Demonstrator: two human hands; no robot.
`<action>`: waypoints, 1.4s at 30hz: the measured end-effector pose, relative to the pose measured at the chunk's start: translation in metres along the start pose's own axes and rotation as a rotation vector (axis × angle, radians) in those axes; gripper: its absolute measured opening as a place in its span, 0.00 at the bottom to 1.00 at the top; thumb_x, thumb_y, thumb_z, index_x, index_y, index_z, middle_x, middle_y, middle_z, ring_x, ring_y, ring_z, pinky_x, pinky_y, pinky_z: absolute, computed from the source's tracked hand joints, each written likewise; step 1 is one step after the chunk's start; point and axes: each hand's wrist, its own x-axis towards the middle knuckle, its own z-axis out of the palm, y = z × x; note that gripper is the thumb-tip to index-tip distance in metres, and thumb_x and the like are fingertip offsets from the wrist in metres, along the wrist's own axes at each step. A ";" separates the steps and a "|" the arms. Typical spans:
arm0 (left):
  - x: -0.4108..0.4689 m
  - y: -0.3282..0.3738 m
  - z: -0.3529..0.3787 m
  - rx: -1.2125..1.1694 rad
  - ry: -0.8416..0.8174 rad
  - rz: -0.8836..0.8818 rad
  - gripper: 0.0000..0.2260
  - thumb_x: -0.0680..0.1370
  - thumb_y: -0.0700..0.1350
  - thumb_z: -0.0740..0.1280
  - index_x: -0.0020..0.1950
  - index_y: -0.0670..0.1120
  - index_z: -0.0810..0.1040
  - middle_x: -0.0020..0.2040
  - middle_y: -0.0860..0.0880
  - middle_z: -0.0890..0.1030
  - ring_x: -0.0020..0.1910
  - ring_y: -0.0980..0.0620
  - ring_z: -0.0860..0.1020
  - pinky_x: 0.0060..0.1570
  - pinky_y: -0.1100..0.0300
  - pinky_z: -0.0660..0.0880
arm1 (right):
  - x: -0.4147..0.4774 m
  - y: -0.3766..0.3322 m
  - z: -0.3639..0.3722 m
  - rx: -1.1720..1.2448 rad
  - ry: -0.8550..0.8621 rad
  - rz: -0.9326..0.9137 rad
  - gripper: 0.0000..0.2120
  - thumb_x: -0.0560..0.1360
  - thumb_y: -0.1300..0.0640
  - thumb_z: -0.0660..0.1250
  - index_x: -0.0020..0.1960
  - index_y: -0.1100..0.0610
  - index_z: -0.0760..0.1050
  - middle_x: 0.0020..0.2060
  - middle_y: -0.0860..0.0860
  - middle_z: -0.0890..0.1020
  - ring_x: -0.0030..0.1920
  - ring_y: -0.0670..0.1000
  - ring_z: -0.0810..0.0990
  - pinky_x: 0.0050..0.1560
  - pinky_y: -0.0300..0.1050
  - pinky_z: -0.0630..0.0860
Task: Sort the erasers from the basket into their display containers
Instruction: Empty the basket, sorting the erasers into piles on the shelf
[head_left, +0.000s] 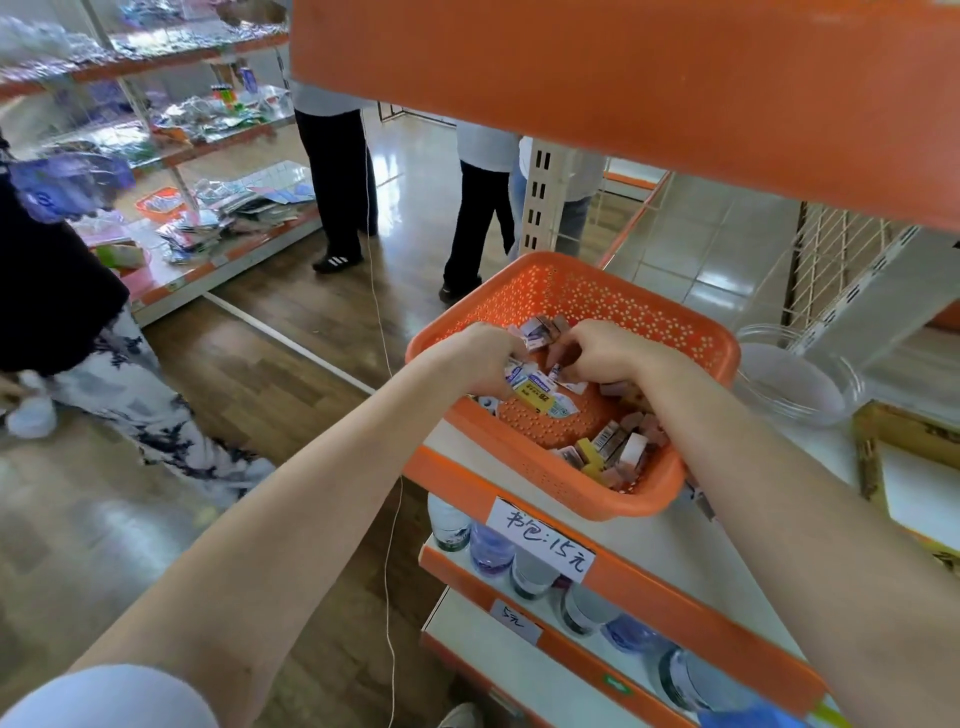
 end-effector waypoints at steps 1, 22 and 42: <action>0.001 0.001 0.000 0.009 -0.004 -0.010 0.26 0.75 0.46 0.69 0.72 0.49 0.68 0.60 0.47 0.75 0.57 0.49 0.70 0.54 0.54 0.73 | 0.000 0.000 0.000 0.014 0.001 0.000 0.08 0.72 0.60 0.70 0.46 0.47 0.79 0.50 0.50 0.78 0.50 0.51 0.76 0.50 0.47 0.74; 0.001 0.005 -0.005 -0.015 0.066 0.081 0.12 0.73 0.48 0.71 0.53 0.45 0.81 0.54 0.47 0.79 0.53 0.48 0.75 0.55 0.54 0.72 | -0.046 -0.017 -0.025 0.085 0.221 -0.142 0.09 0.74 0.58 0.68 0.53 0.51 0.79 0.46 0.46 0.80 0.47 0.47 0.78 0.46 0.41 0.74; 0.033 0.191 -0.033 -0.291 0.153 0.619 0.09 0.76 0.51 0.66 0.56 0.54 0.77 0.47 0.59 0.78 0.47 0.57 0.78 0.45 0.63 0.73 | -0.244 0.114 -0.041 0.443 0.568 0.388 0.04 0.74 0.54 0.70 0.48 0.47 0.78 0.45 0.47 0.83 0.43 0.43 0.82 0.45 0.37 0.75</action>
